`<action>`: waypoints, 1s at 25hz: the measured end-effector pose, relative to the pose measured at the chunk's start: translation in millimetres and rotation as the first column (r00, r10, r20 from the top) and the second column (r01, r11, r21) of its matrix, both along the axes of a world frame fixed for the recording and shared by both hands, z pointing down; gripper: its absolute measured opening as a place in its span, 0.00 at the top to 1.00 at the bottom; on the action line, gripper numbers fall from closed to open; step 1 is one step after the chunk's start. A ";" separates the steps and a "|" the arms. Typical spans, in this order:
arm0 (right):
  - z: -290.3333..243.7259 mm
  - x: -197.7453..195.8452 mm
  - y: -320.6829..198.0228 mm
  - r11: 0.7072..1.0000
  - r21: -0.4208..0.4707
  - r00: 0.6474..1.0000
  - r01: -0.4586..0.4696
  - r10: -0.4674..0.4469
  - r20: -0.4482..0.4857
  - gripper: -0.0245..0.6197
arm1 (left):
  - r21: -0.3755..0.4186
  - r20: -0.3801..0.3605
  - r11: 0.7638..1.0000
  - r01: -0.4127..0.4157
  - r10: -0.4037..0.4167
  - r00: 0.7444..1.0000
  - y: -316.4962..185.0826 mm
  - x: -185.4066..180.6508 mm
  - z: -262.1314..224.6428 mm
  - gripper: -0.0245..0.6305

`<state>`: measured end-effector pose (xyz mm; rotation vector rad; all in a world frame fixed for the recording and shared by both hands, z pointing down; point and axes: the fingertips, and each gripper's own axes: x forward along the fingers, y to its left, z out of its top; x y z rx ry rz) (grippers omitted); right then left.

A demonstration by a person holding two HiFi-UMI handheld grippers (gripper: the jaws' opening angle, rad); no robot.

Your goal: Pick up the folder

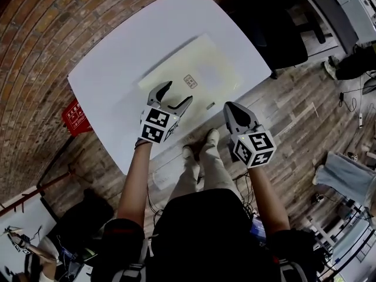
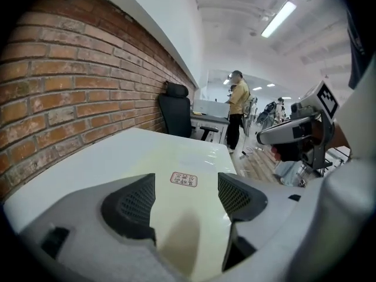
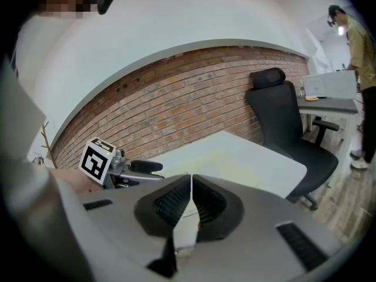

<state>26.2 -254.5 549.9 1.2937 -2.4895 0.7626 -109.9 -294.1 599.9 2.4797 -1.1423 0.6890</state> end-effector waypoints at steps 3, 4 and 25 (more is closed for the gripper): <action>5.5 1.6 1.2 1.000 -0.014 1.000 -0.001 0.001 0.001 0.91 | -0.008 0.042 0.999 -0.048 0.048 0.998 -1.9 7.1 4.6 0.48; 7.2 1.9 1.7 1.000 -0.018 1.000 -0.001 0.001 0.002 0.91 | -0.013 0.057 0.998 -0.066 0.067 0.996 -2.0 9.9 6.1 0.48; 28.9 5.0 11.2 0.998 -0.067 1.000 0.011 -0.010 0.012 0.91 | -0.189 0.134 0.978 -0.085 0.111 0.985 8.6 11.7 44.3 0.48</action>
